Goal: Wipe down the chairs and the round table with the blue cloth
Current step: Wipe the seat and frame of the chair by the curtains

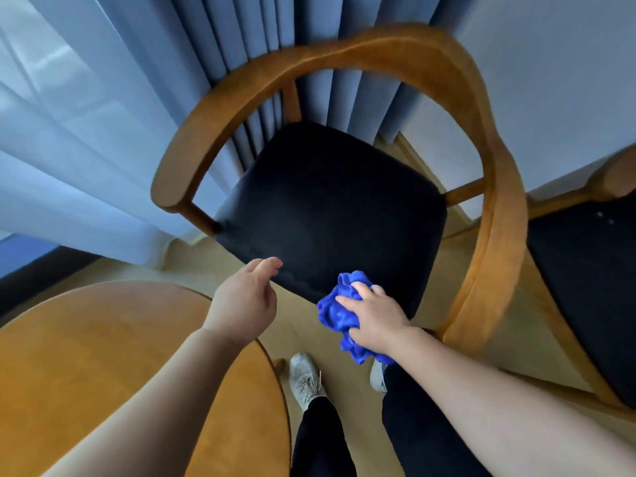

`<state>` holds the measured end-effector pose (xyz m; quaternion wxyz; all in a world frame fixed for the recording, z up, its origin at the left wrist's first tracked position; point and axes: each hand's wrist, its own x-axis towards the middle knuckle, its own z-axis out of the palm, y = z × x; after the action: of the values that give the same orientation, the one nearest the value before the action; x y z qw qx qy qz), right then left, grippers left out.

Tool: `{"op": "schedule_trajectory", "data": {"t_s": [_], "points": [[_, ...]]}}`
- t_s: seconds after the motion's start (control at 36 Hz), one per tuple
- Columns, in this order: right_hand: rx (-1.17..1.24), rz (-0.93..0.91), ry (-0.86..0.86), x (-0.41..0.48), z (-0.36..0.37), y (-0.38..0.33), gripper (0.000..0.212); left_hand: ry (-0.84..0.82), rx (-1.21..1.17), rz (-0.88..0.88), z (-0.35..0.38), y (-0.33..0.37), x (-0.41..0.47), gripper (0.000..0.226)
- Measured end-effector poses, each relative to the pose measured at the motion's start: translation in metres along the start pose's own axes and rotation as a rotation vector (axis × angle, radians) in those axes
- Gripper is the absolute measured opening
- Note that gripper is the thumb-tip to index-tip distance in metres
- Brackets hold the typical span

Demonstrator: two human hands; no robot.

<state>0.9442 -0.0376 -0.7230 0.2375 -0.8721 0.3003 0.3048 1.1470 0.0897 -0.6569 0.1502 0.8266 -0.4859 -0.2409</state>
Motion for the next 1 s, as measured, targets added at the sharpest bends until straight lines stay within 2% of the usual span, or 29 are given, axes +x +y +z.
{"op": "schedule_trajectory", "data": {"t_s": [0.19, 0.39, 0.5, 0.58, 0.64, 0.69, 0.78, 0.83, 0.86, 0.92, 1.0], "points": [[0.092, -0.378, 0.338, -0.075, -0.112, -0.022, 0.062, 0.024, -0.168, -0.106, -0.074, 0.054, -0.029, 0.033], [0.067, -0.698, 0.647, -0.151, -0.2, -0.043, 0.057, 0.089, -0.575, -0.267, -0.158, 0.118, -0.05, 0.034], [0.116, -0.823, 0.779, -0.179, -0.228, -0.046, 0.057, -0.025, -0.892, -0.255, -0.187, 0.156, -0.059, 0.025], [0.125, -0.882, 0.695, -0.189, -0.24, -0.035, 0.07, -0.029, -1.057, -0.193, -0.196, 0.184, -0.067, 0.022], [0.201, -0.861, 0.539, -0.197, -0.25, -0.024, 0.08, 0.043, -0.995, -0.139, -0.199, 0.201, -0.069, 0.021], [0.338, -0.843, 0.44, -0.202, -0.26, -0.015, 0.072, 0.089, -0.91, -0.108, -0.198, 0.214, -0.069, 0.025], [0.599, -0.797, 0.483, -0.198, -0.272, -0.004, 0.057, 0.134, -0.783, -0.118, -0.196, 0.233, -0.066, 0.032], [0.738, -0.684, 0.468, -0.195, -0.283, 0.003, 0.062, 0.188, -0.671, -0.132, -0.197, 0.242, -0.064, 0.036], [0.769, -0.626, 0.446, -0.193, -0.289, 0.007, 0.073, 0.227, -0.624, -0.124, -0.198, 0.246, -0.063, 0.037], [0.752, -0.573, 0.361, -0.189, -0.305, 0.015, 0.094, 0.255, -0.575, -0.107, -0.204, 0.252, -0.064, 0.04], [0.508, -0.625, 0.21, -0.189, -0.329, 0.019, 0.093, 0.182, -0.477, -0.072, -0.214, 0.26, -0.067, 0.045]]}}
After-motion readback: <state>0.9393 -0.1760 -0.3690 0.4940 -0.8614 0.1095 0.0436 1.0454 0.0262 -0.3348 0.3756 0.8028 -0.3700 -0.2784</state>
